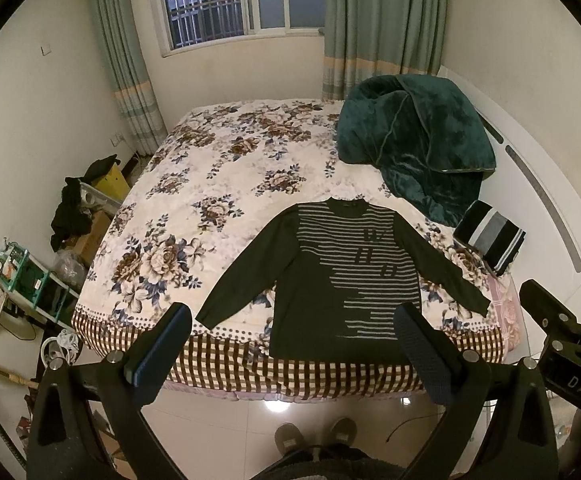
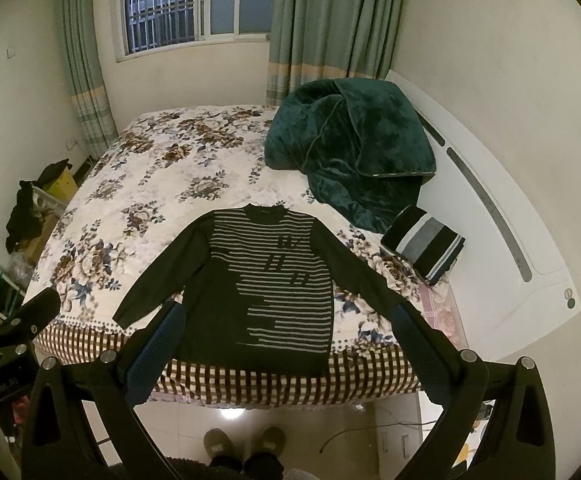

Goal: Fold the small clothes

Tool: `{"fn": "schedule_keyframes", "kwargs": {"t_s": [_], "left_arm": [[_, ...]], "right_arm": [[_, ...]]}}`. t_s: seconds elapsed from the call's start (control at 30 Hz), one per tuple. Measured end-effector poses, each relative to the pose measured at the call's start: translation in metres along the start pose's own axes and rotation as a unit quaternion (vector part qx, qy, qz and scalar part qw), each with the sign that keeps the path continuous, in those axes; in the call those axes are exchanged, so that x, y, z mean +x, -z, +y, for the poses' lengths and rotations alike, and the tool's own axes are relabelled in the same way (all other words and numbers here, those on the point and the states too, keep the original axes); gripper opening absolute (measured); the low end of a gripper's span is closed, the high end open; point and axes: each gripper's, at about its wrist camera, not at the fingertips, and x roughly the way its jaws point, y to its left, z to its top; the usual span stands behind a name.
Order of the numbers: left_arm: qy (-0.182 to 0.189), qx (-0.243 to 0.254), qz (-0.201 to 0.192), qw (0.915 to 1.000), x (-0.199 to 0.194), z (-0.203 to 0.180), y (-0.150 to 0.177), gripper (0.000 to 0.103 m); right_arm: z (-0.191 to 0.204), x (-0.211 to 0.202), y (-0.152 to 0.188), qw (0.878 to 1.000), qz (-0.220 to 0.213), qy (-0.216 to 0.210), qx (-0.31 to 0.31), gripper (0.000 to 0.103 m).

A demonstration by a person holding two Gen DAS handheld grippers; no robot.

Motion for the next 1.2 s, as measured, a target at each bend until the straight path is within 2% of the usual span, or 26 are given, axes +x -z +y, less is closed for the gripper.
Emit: {"fn": "schedule_keyframes", "kwargs": {"t_s": [0.57, 0.83, 0.93, 1.2], "left_arm": [[0.000, -0.001, -0.006, 1.0000, -0.004, -0.002, -0.011, 0.103], [0.001, -0.001, -0.007, 1.0000, -0.005, 0.001, -0.006, 0.103], [0.000, 0.000, -0.008, 1.0000, -0.009, 0.000, -0.015, 0.103], [0.001, -0.001, -0.011, 0.9999, -0.010, -0.001, -0.018, 0.103]], "right_arm": [[0.008, -0.012, -0.005, 1.000, -0.004, -0.001, -0.001, 0.103], [0.009, -0.017, -0.011, 1.000, -0.007, -0.003, -0.003, 0.103], [0.010, -0.020, -0.015, 1.000, -0.008, -0.003, -0.004, 0.103], [0.011, -0.019, -0.010, 1.000, -0.008, -0.003, -0.003, 0.103]]}}
